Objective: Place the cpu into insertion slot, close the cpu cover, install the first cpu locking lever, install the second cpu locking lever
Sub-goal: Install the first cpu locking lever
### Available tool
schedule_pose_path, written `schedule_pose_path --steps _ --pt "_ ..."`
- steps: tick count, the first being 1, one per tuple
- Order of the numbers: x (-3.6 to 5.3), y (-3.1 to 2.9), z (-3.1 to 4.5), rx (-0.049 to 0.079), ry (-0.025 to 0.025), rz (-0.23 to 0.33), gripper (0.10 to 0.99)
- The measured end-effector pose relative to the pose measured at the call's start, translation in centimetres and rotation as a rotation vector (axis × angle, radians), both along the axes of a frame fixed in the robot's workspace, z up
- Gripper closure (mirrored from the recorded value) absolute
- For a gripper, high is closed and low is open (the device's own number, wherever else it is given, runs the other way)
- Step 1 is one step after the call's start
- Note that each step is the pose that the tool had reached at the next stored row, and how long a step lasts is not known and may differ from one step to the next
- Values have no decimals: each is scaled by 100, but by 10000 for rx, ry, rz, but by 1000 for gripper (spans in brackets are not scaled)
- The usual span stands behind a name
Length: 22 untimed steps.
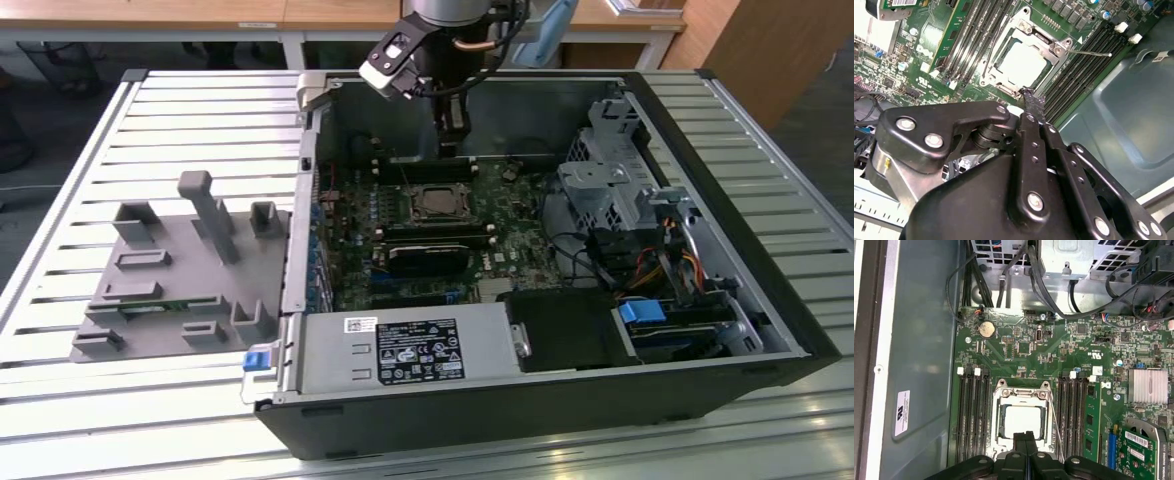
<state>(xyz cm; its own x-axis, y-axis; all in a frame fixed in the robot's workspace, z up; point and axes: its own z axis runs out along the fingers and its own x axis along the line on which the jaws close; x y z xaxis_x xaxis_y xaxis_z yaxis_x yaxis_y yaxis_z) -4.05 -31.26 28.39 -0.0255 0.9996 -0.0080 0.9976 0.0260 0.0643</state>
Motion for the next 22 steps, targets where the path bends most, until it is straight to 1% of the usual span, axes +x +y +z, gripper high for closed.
schedule_pose_path --steps 3,8,17,22 --pt "0 0 1 -1 0 34 980" --pt "0 0 1 -7 1 546 980" --pt "0 0 1 -31 2 943 980" --pt "0 0 1 -31 1 1251 980"
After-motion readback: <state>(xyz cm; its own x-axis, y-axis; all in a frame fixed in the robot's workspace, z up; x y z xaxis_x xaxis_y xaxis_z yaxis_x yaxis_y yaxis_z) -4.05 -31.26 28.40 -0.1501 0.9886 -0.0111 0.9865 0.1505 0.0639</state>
